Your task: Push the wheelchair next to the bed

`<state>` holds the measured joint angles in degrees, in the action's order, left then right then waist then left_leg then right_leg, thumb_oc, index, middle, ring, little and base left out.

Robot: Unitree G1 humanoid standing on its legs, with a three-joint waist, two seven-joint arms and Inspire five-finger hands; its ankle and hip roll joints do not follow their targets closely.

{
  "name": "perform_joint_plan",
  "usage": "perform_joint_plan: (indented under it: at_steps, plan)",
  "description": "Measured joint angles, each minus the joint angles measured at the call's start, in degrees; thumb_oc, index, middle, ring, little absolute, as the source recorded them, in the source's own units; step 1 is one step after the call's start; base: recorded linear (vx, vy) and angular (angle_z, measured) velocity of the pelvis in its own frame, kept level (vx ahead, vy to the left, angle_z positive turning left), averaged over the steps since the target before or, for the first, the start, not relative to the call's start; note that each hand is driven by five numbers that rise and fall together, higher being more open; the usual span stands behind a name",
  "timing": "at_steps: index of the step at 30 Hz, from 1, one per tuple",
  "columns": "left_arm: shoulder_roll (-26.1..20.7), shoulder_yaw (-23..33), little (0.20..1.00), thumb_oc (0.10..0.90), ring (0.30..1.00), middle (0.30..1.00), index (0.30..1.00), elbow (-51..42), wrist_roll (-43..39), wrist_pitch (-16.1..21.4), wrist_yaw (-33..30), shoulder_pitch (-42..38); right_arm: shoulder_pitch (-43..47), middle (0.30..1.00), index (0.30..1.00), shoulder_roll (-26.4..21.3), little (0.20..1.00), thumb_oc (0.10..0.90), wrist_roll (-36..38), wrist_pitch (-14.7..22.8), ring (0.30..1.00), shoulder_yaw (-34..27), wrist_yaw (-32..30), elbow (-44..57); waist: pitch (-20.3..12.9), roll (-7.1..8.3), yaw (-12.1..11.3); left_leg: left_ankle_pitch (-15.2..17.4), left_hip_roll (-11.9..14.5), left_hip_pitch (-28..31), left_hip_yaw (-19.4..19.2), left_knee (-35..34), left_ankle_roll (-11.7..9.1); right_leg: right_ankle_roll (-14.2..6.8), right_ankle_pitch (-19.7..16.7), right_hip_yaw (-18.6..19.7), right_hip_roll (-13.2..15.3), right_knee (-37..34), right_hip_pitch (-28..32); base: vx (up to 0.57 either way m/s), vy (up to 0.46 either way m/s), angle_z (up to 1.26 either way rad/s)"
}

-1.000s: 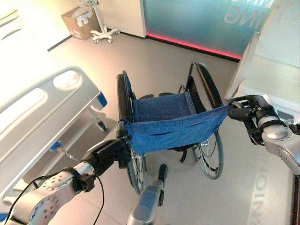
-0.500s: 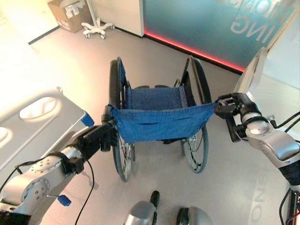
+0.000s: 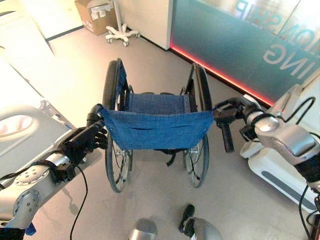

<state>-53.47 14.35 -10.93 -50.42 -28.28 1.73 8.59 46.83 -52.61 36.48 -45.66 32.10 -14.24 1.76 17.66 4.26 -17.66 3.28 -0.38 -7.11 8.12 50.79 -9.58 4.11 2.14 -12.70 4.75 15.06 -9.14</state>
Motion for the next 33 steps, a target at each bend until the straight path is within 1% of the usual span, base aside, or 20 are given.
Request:
perform_joint_plan:
  at_steps: [1, 3, 5, 7, 8, 9, 10, 12, 13, 14, 16, 17, 18, 19, 21, 22, 24, 28, 30, 33]
  plan:
    - [1.7, 0.0, 0.300, 0.400, 0.300, 0.300, 0.300, -0.4, 0.6, 0.0, 0.8, 0.0, 0.0, 0.300, 0.300, -1.1, 0.300, 0.400, 0.0, -0.2, 0.300, -0.2, -0.2, 1.4, 0.6, -0.10, 0.9, 1.2, -2.6, -4.5, 0.1, 4.9, 2.3, -0.4, 1.6, 3.2, -0.4, -2.1, 1.9, 0.30, -0.168, 0.60]
    - [2.5, 0.1, 0.300, 0.400, 0.300, 0.300, 0.300, -1.2, 0.7, 0.1, 1.4, 0.7, -0.2, 0.300, 0.300, -1.3, 0.300, 0.400, 0.0, -0.7, 0.300, -0.1, -0.4, 1.4, 2.3, 1.18, 0.9, 3.7, -7.1, -7.3, -2.5, -0.1, 6.1, -1.1, 1.4, 8.1, -0.3, -6.2, 6.6, 0.31, -0.145, 0.54]
    - [1.8, 0.8, 0.300, 0.400, 0.300, 0.300, 0.300, -4.6, 0.0, 0.4, 2.0, 3.5, -1.0, 0.300, 0.300, -2.9, 0.300, 0.400, 0.1, -0.8, 0.300, -0.3, -0.4, 2.4, 2.9, 1.68, 0.2, 3.1, -7.7, -8.1, -3.8, -15.8, 6.4, -4.1, 3.0, 11.9, -0.9, -7.8, 8.7, 0.52, -0.113, 0.11]
    - [2.6, 0.7, 0.300, 0.400, 0.300, 0.300, 0.300, -6.0, -1.8, 0.7, 2.9, 6.1, -0.9, 0.300, 0.300, -3.2, 0.300, 0.400, -0.1, -0.8, 0.300, -0.4, -0.4, 2.5, 2.6, -1.81, -0.8, 0.4, -4.1, -2.3, -0.7, -36.0, 3.5, -6.1, 6.1, 14.8, -2.9, -4.7, 9.1, 0.48, -0.069, -0.29]
    - [4.4, 0.4, 0.300, 0.400, 0.300, 0.300, 0.300, -6.6, -2.4, 0.8, 3.4, 6.7, 0.2, 0.300, 0.300, -4.2, 0.300, 0.400, -0.1, -0.7, 0.300, -0.7, -0.3, 2.8, 2.7, -4.59, -1.1, -7.4, -1.0, 2.2, -3.8, -45.5, 3.8, -7.2, 8.1, 14.7, -4.3, -1.7, 9.7, 0.43, -0.057, -0.31]
    - [4.3, 0.1, 0.300, 0.400, 0.300, 0.300, 0.300, -7.4, -2.0, 0.9, 3.1, 6.7, 1.5, 0.300, 0.300, -3.9, 0.300, 0.400, -0.6, -0.4, 0.300, -0.8, -0.5, 2.3, 3.4, -5.63, -1.6, -8.2, 0.4, 3.0, -10.6, -46.2, 6.1, -7.6, 11.0, 9.5, -3.5, 7.3, 7.5, 0.56, -0.071, -0.28]
    - [3.8, -0.4, 0.300, 0.400, 0.300, 0.300, 0.300, -7.2, -1.7, 1.0, 2.8, 6.3, 1.7, 0.300, 0.300, -3.1, 0.300, 0.400, -1.5, -0.1, 0.300, -0.8, -0.5, 1.3, 3.5, -5.71, -2.5, -8.2, 1.5, 4.1, -15.1, -46.8, 6.2, -5.3, 13.4, 4.9, -4.1, 13.3, 7.3, 0.65, -0.064, -0.09]
    - [2.8, -0.9, 0.300, 0.400, 0.300, 0.300, 0.300, -7.1, -0.8, 1.1, 1.6, 4.5, 1.5, 0.300, 0.300, -1.5, 0.300, 0.400, -2.4, 0.8, 0.300, -0.9, -0.5, -1.2, 4.5, -3.60, -4.0, -6.1, 1.2, 3.4, -18.6, -40.4, 6.5, -2.3, 12.9, 0.4, -5.7, 8.1, 13.5, 0.64, -0.052, 0.10]
    - [2.8, -1.1, 0.300, 0.400, 0.300, 0.300, 0.300, -7.2, -0.5, 1.1, 0.8, 3.6, 1.7, 0.300, 0.300, -0.9, 0.300, 0.400, -2.7, 1.1, 0.300, -1.1, -0.5, -2.1, 4.8, -1.97, -5.1, -1.9, 0.7, -2.5, -18.5, -26.2, 6.1, 0.1, 15.0, 4.9, -5.7, -1.3, 19.4, 0.45, -0.032, 0.07]
    - [3.4, -1.1, 0.300, 0.400, 0.300, 0.300, 0.300, -7.1, -0.3, 1.1, 0.7, 3.1, 1.6, 0.300, 0.300, -1.0, 0.300, 0.400, -2.8, 1.3, 0.300, -1.6, -0.5, -2.0, 4.6, -1.95, -5.3, 0.9, -0.1, -6.2, -17.5, -22.5, 4.6, -0.9, 16.1, 8.6, -6.6, -5.0, 21.7, 0.57, -0.041, 0.14]
    - [3.8, -1.1, 0.300, 0.400, 0.300, 0.300, 0.300, -7.5, -0.1, 1.1, 0.6, 2.8, 1.0, 0.300, 0.300, -1.6, 0.300, 0.400, -3.6, 2.1, 0.300, -2.5, 0.1, -1.7, 3.8, -1.42, -6.3, -0.1, -2.3, -5.5, -13.9, -33.3, 5.1, -0.6, 16.6, 11.2, -7.0, -6.4, 23.3, 0.35, -0.030, 0.08]
    - [3.6, -1.0, 0.300, 0.400, 0.300, 0.300, 0.300, -7.5, -0.2, 1.1, 0.6, 2.8, 0.6, 0.300, 0.300, -1.5, 0.300, 0.400, -4.1, 2.6, 0.300, -2.7, 0.7, -2.0, 3.7, -1.24, -6.6, -5.3, -3.4, -2.7, -11.9, -40.4, 6.8, -0.9, 16.9, 13.1, -7.1, -6.9, 25.0, 0.47, -0.038, -0.04]
    - [3.8, -0.9, 0.300, 0.400, 0.300, 0.300, 0.300, -7.1, -0.6, 1.2, 0.1, 2.6, 0.3, 0.300, 0.300, -0.2, 0.300, 0.400, -4.8, 3.5, 0.300, -2.5, 0.7, -2.8, 3.6, -1.16, -7.1, -7.9, -3.4, 0.0, -12.2, -42.3, 11.9, -3.8, 17.4, 12.2, -7.2, -3.5, 25.2, 0.56, -0.051, -0.01]
    - [3.8, -0.7, 0.300, 0.400, 0.300, 0.300, 0.300, -6.3, -1.3, 1.2, 0.1, 2.3, 0.3, 0.300, 0.300, 1.0, 0.300, 0.400, -5.4, 4.1, 0.300, -2.5, 0.7, -3.8, 3.6, -1.17, -7.6, -6.8, -3.3, 0.2, -11.4, -41.0, 12.5, -6.1, 17.9, 11.6, -7.2, 1.9, 23.0, 0.59, -0.086, -0.16]
    - [3.2, -0.1, 0.300, 0.400, 0.300, 0.300, 0.300, -6.1, -1.4, 1.2, -0.4, 1.1, 0.4, 0.300, 0.300, 3.0, 0.300, 0.400, -7.3, 5.0, 0.300, -2.3, 0.7, -5.6, 3.5, -1.07, -9.3, -1.5, -1.3, 0.1, -12.5, -35.3, 13.1, -20.6, 15.5, 10.1, -6.7, 27.3, 13.0, 0.39, -0.087, -0.09]
    - [2.1, -0.1, 0.300, 0.400, 0.300, 0.300, 0.300, -6.0, -1.3, 1.0, -0.7, 0.6, 0.3, 0.300, 0.300, 3.4, 0.300, 0.400, -7.3, 5.0, 0.300, -2.1, 0.7, -5.9, 3.3, -0.58, -9.6, 0.4, -1.0, 0.4, -13.1, -33.2, 13.4, -20.7, 12.0, 10.1, -6.0, 36.4, 8.6, 0.40, -0.055, 0.30]
    - [0.2, 0.0, 0.300, 0.400, 0.300, 0.300, 0.300, -6.0, -1.0, 1.0, -1.4, 0.4, 0.3, 0.300, 0.300, 3.5, 0.300, 0.400, -6.7, 5.0, 0.300, -2.0, 0.8, -5.9, 3.0, 0.11, -8.2, 1.5, -0.8, 2.0, -13.3, -35.2, 14.5, -20.5, 7.4, 10.2, -4.4, 38.8, 4.4, 0.47, -0.059, 0.50]
    - [-2.2, -0.1, 0.300, 0.400, 0.300, 0.300, 0.300, -3.1, -1.2, 0.5, -0.9, -1.2, 0.5, 0.300, 0.300, 4.2, 0.300, 0.400, -6.8, 5.0, 0.300, -1.6, 0.6, -5.0, 3.1, 0.09, -6.1, 0.2, -1.3, 7.1, -10.2, -40.7, 13.7, -14.6, 10.8, 8.8, 1.7, 29.4, 0.1, 0.41, -0.257, 0.44]
    - [-3.0, -0.1, 0.300, 0.400, 0.300, 0.300, 0.300, -0.8, -1.7, 0.7, 0.3, -3.2, 0.8, 0.300, 0.300, 4.2, 0.300, 0.400, -7.0, 5.1, 0.300, -1.6, 0.4, -4.7, 3.1, 0.26, -4.7, 0.9, -1.9, 7.5, -8.8, -40.3, 13.0, -12.6, 7.4, 4.8, 3.5, 13.7, 0.0, 0.30, -0.379, 0.59]
    - [-1.5, 0.2, 0.300, 0.400, 0.300, 0.300, 0.300, 1.0, -1.5, 1.9, 1.0, -4.0, 1.5, 0.300, 0.300, 4.2, 0.300, 0.400, -6.3, 5.0, 0.300, -1.2, 0.1, -5.1, 3.6, -0.09, -3.7, 5.7, -1.3, 7.5, -7.5, -35.6, 12.5, -14.9, 2.9, 2.9, 7.0, 3.0, -3.9, 0.49, -0.574, 0.53]
